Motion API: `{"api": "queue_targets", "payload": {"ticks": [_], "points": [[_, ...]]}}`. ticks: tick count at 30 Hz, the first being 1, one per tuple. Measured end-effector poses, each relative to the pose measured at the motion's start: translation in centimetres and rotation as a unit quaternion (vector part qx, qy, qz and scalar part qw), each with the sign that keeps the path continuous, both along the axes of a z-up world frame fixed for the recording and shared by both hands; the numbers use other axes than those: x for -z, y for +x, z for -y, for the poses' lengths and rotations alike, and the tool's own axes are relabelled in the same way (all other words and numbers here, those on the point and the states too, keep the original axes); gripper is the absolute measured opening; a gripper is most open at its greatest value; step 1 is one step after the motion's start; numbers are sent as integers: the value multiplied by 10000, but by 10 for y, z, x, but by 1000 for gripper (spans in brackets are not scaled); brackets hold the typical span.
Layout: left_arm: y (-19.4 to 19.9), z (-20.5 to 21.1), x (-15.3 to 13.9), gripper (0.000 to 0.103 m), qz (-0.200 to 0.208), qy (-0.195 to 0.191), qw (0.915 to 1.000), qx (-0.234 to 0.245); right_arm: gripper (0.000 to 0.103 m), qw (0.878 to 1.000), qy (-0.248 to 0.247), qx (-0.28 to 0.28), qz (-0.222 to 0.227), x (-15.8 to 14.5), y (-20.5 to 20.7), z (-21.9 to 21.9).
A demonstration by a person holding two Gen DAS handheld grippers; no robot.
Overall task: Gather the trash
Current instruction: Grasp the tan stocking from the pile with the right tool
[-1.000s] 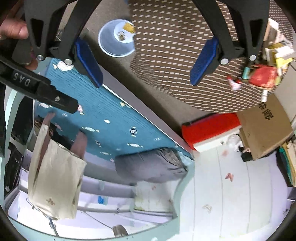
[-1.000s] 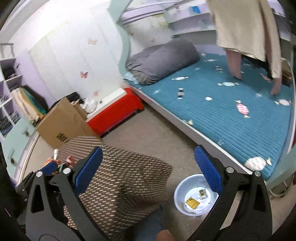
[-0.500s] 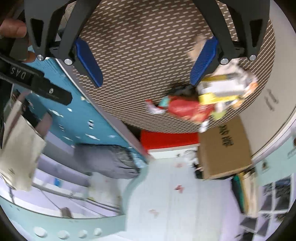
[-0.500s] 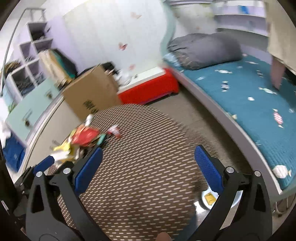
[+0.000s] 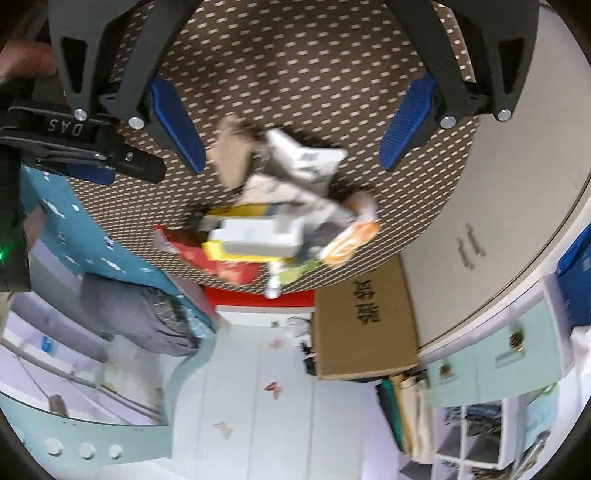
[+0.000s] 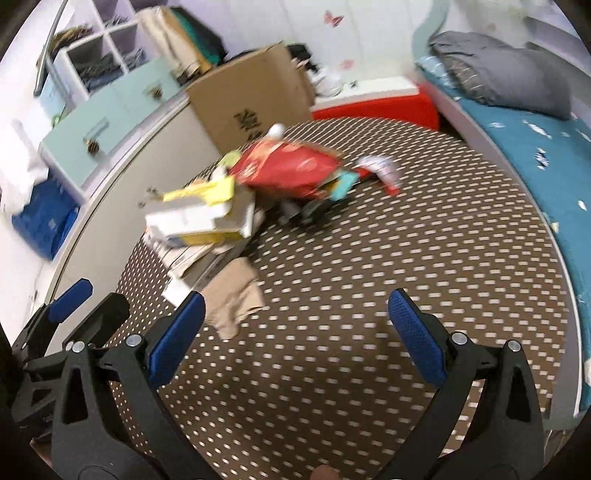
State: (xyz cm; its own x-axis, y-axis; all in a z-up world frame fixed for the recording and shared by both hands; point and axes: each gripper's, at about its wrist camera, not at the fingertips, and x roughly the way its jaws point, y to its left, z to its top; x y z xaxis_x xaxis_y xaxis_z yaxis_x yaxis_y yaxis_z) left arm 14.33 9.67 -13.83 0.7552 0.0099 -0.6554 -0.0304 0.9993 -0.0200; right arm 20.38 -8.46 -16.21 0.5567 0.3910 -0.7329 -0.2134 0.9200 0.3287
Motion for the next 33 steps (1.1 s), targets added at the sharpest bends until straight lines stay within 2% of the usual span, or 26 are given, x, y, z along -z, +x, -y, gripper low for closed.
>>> {"api": "queue_targets", "payload": {"ticks": [3,5,7,11,12,13,15,19,23,26,27,28,29,31,33], "points": [[-5,-15,9,93,-105,25,9998,-171,97,9997,-102,-227,-83,9,8,-23],[-6,-25,13,93,-172,12,9995,-274,90,9991,-147,-351,-173,16,13,-36],[-7,-28,14,93,-195,-11,9993,-332,79,9983,-223,-447,-307,25,20,-48],[1,-32,12,93,-155,-6,9993,-330,75,9971,-361,-618,-240,31,26,-64],[4,-31,10,93,-135,-5,9995,-291,66,9968,-320,-700,-221,30,26,-66],[7,-29,8,93,-101,-4,9997,-227,51,9963,-200,-805,-219,29,25,-66],[15,-25,5,93,-44,-15,9999,-98,33,9961,-122,-842,-226,27,23,-62],[32,-13,-1,93,35,44,10000,62,14,9967,95,-785,-199,21,18,-45],[49,-2,-2,93,19,39,9998,204,13,9973,251,-649,-243,19,16,-26],[57,4,-1,93,-21,10,9998,183,18,9967,430,-570,-374,22,20,-21],[58,4,-2,93,-10,-39,9999,124,36,9969,427,-552,-376,22,20,-22],[58,3,-2,93,0,-74,9999,73,64,9970,433,-543,-353,21,19,-21],[57,1,-3,93,5,-103,9999,20,70,9970,446,-549,-301,21,19,-23],[55,-5,-1,93,-21,-138,9999,-91,70,9963,485,-638,-316,22,21,-35],[52,-8,2,93,-67,-129,9998,-166,70,9963,324,-719,-345,27,26,-48]]}}
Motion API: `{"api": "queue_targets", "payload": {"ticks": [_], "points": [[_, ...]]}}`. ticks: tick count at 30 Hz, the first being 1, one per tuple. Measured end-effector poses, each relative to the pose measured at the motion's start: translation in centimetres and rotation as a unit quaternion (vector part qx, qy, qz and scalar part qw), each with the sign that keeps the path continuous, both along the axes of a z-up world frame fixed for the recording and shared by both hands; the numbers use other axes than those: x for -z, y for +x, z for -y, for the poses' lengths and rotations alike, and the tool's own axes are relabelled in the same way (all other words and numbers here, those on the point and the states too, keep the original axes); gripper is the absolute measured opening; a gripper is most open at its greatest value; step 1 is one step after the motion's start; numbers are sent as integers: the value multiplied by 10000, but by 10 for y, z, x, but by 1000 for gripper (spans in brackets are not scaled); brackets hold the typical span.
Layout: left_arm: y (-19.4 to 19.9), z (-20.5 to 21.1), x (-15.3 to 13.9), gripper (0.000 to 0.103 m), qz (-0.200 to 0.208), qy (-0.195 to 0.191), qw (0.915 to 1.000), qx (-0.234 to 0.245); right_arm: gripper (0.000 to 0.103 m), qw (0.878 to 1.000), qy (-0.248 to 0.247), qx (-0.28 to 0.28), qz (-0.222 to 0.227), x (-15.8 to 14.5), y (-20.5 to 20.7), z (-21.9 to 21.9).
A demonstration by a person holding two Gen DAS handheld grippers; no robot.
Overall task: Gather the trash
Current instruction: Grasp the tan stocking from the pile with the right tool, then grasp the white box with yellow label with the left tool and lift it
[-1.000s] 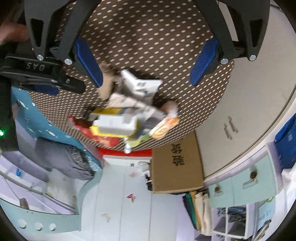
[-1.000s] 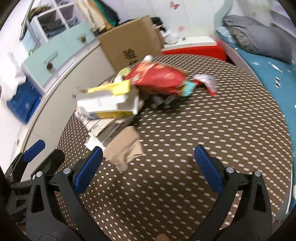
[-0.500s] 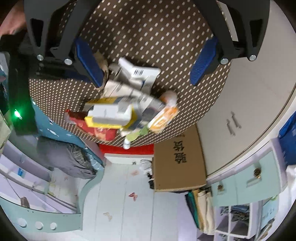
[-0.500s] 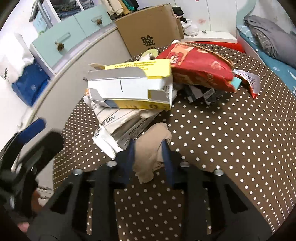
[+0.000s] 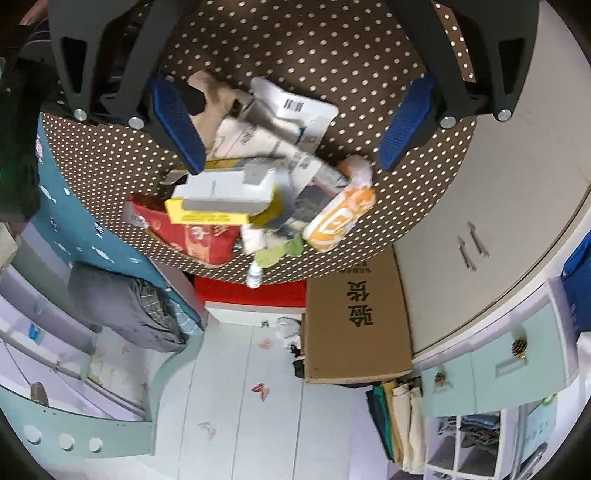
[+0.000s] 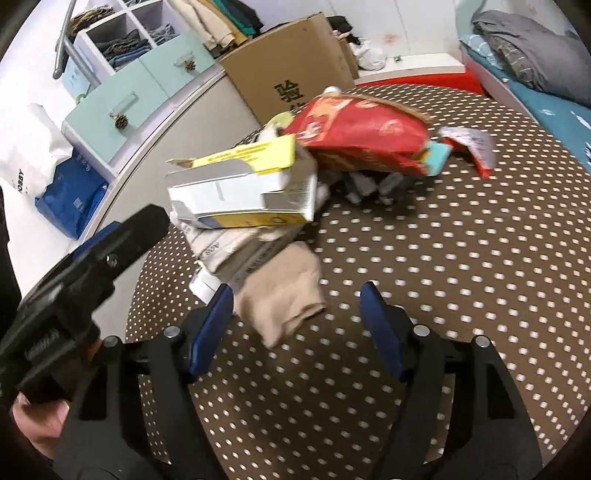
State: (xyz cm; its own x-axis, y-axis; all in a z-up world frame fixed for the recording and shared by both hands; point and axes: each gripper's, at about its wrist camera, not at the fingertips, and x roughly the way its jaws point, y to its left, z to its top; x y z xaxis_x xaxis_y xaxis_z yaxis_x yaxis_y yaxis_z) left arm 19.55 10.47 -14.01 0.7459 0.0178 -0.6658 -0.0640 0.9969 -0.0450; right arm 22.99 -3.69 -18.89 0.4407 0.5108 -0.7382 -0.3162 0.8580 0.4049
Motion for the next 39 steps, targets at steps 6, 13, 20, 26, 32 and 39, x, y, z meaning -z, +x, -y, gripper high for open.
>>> {"api": "queue_targets", "payload": {"ticks": [6,13,20,26,32,39], "points": [[0,-2,3,93,-71,32,10000,-26,34,9989,-345,-212,227,4,3,-19],[13,26,0,93,-17,74,9995,320,23,9991,-102,186,357,-9,-17,32],[34,61,14,93,-186,295,9992,171,23,9983,19,469,340,-10,-27,74],[54,68,28,94,-263,377,9988,-176,23,9984,88,487,288,-3,-29,82],[56,60,24,93,-200,111,9997,15,23,9978,189,545,316,-6,-33,94],[36,47,17,93,-87,-84,9999,64,23,9963,351,683,375,-16,-39,116]]}}
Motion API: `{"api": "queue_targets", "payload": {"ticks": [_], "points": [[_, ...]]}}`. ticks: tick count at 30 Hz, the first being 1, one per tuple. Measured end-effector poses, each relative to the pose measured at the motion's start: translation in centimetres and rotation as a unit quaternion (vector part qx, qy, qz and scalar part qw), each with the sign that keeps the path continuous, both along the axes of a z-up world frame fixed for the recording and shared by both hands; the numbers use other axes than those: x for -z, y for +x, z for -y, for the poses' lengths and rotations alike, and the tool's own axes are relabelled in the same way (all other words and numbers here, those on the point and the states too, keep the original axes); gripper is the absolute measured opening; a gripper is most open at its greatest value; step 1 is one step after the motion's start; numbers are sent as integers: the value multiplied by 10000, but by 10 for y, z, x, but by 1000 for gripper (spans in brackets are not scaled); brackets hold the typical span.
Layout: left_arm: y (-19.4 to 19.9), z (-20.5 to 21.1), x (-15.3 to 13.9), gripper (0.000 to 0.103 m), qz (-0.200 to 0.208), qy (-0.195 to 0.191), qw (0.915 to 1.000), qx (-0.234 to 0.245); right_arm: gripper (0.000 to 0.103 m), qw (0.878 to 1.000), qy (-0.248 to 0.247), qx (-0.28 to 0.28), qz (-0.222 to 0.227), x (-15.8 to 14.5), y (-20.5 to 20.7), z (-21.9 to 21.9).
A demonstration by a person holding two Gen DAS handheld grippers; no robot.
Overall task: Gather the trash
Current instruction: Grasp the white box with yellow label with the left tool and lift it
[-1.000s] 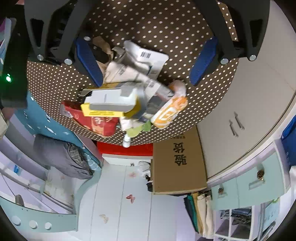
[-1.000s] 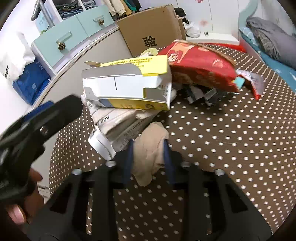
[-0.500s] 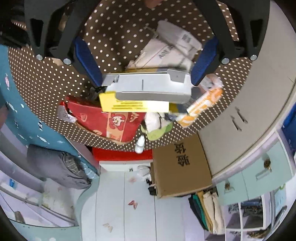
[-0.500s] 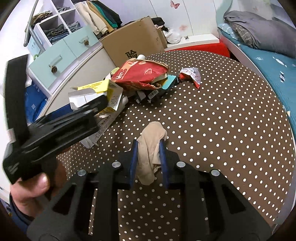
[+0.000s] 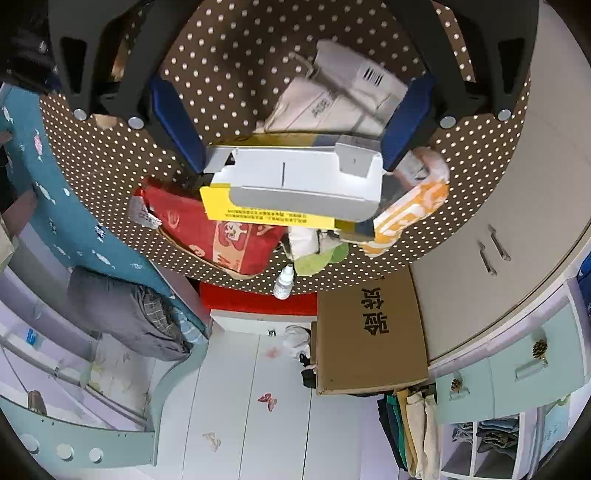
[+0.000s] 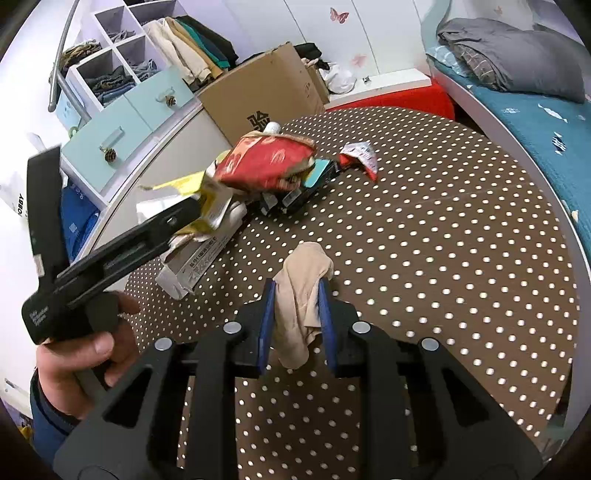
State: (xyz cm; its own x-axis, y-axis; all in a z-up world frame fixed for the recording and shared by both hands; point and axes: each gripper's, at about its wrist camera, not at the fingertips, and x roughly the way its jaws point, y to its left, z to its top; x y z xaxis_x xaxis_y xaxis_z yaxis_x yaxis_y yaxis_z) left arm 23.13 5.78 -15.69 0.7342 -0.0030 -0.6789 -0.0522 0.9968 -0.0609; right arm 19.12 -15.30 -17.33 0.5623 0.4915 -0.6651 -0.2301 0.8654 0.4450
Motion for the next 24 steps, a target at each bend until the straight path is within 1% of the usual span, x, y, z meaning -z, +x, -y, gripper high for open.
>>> {"api": "queue_targets", "payload": {"ticks": [2,7,8,9,10,11,12,13,14,15,17,19,20,24], "points": [[-10,-3,-7,93,84,-89,9999,15,23,10000,39,81,29,-2,-3,9],[-24,4,-14,93,156,-84,9997,191,23,9994,136,315,57,-6,-5,35],[-26,5,-14,91,147,-84,9996,220,23,9992,142,356,66,-7,-6,40],[-28,8,-14,78,132,-96,9995,266,23,9991,156,387,73,-8,-7,42],[-29,10,-13,71,93,-139,9993,324,23,9988,182,440,83,-9,-8,49],[-30,12,-13,68,43,-203,9991,375,23,9986,188,477,88,-10,-9,53],[-31,16,-13,68,9,-221,9988,433,23,9985,188,515,86,-9,-10,57],[-32,21,-11,69,-23,-111,9989,465,23,9984,186,534,75,-8,-10,60],[-32,27,-7,71,-74,-6,9986,522,23,9983,180,557,51,-6,-11,63],[-33,34,-1,77,-159,98,9982,561,23,9982,182,572,32,-5,-12,64],[-35,41,7,85,-257,190,9981,530,23,9980,201,593,-20,-2,-15,66],[-39,46,15,86,-307,328,9976,523,23,9981,215,577,-49,0,-18,66],[-38,48,18,91,-313,466,9972,494,23,9981,217,572,-64,1,-18,66],[-31,50,21,93,-228,716,9950,663,23,9981,236,568,-95,4,-19,67]]}}
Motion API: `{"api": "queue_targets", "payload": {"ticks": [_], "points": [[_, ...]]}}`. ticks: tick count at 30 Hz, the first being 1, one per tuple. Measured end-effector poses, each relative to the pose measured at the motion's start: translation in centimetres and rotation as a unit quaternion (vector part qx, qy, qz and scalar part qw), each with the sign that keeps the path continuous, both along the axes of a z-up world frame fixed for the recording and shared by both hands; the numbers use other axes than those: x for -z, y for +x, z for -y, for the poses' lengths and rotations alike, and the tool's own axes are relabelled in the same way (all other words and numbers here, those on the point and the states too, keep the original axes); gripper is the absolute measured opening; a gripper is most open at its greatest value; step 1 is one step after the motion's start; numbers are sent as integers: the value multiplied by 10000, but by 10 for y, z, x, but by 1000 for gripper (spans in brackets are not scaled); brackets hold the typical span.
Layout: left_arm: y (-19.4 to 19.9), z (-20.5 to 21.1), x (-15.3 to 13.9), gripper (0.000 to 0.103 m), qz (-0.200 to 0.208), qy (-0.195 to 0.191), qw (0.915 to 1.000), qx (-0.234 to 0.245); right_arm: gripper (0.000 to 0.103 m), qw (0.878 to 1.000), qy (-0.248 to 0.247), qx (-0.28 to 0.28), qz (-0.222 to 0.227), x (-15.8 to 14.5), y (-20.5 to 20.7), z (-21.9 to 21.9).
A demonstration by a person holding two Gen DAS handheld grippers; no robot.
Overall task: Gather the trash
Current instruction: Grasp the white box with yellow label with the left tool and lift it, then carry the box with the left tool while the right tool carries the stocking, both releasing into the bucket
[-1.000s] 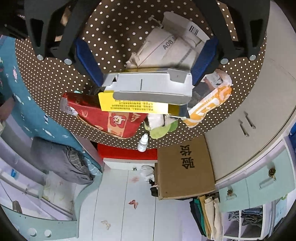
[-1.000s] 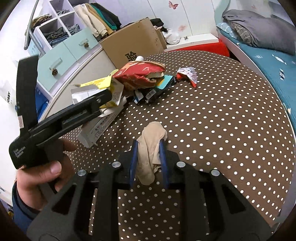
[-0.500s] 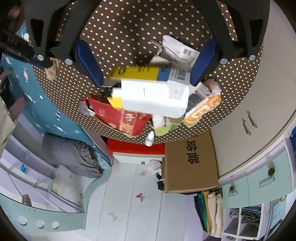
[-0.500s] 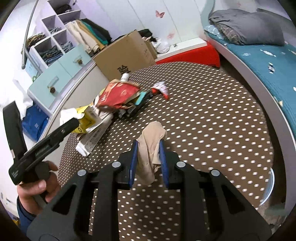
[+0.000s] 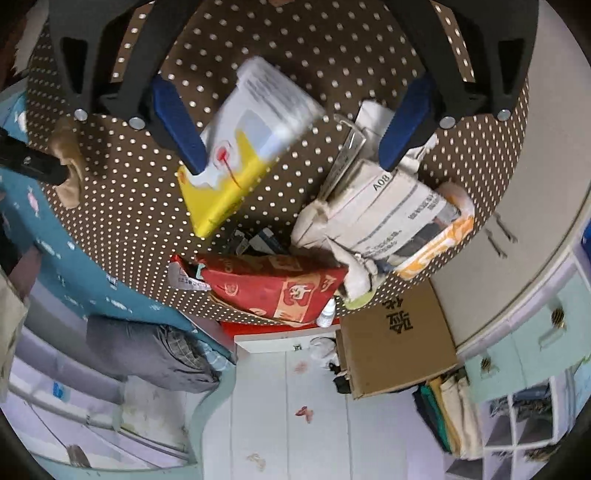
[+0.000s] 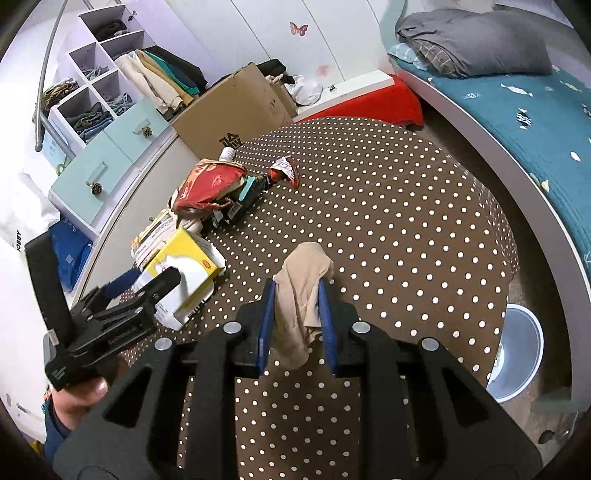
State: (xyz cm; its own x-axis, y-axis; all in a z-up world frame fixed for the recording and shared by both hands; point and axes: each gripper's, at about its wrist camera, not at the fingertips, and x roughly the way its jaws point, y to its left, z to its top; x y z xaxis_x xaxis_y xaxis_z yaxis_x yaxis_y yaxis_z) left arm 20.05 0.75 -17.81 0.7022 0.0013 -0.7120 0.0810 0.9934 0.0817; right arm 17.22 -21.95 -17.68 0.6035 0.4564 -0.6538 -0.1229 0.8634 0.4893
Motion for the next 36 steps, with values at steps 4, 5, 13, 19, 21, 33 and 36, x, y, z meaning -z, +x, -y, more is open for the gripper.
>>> {"api": "queue_targets", "payload": {"ticks": [4,5,13,19,21,33,36], "points": [[6,5,2,93,-112,100,9983,569,23,10000,7,16,44,-2,-2,2],[5,6,3,93,-108,108,9973,716,23,10000,5,25,43,-2,-3,2],[-2,10,0,48,-309,-64,9917,1245,23,10000,32,59,-1,3,-5,4],[-11,23,5,80,-305,79,9918,1240,23,9999,30,97,6,4,-9,10],[-12,28,10,81,-284,186,9922,1199,23,9999,34,108,4,4,-11,13],[-31,41,9,54,-347,-273,9880,1483,23,9999,63,151,11,3,-13,17],[-32,47,12,49,-355,-418,9855,1603,23,9997,73,222,36,2,-13,24]]}}
